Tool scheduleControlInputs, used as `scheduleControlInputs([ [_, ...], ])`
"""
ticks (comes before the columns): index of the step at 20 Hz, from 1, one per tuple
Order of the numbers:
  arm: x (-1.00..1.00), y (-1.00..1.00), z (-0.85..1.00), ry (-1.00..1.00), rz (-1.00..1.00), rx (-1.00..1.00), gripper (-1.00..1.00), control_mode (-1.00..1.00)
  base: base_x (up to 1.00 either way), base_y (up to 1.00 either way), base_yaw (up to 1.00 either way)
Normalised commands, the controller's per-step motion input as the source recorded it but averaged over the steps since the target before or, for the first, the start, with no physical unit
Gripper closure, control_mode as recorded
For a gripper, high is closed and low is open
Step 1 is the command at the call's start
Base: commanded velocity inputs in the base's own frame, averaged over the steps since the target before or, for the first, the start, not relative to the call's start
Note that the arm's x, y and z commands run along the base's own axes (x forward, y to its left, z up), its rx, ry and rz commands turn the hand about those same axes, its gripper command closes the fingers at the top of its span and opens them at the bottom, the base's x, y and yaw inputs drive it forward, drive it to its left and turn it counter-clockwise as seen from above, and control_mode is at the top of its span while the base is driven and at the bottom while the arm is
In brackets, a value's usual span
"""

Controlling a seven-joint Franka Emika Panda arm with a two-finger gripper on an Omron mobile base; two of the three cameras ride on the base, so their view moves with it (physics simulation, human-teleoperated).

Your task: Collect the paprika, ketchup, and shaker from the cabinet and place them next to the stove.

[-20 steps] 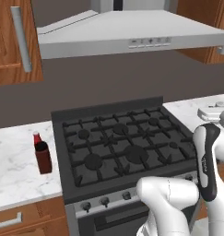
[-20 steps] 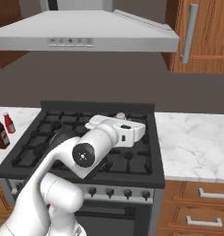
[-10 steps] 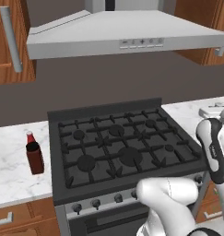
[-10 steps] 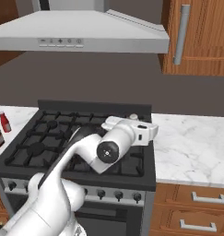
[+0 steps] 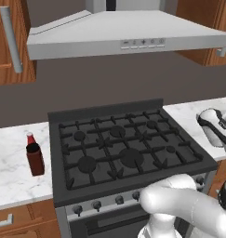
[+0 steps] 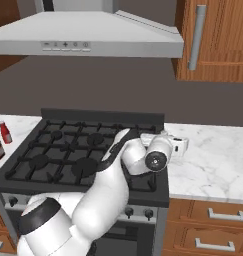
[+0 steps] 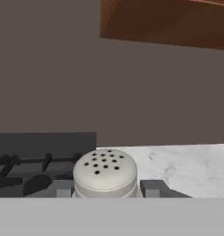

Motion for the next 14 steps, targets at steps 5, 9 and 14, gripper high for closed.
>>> scheduleControlInputs([
  [5,0.69,-0.58,-0.88,0.05,0.10,-0.05,1.00,-1.00,0.00,0.00,0.00],
  [9,0.47,-0.66,-0.70,0.00,0.22,0.00,1.00,-1.00,0.00,0.00,0.00],
  [14,0.19,-0.49,-0.59,0.00,0.24,0.00,1.00,-1.00,0.00,0.00,0.00],
])
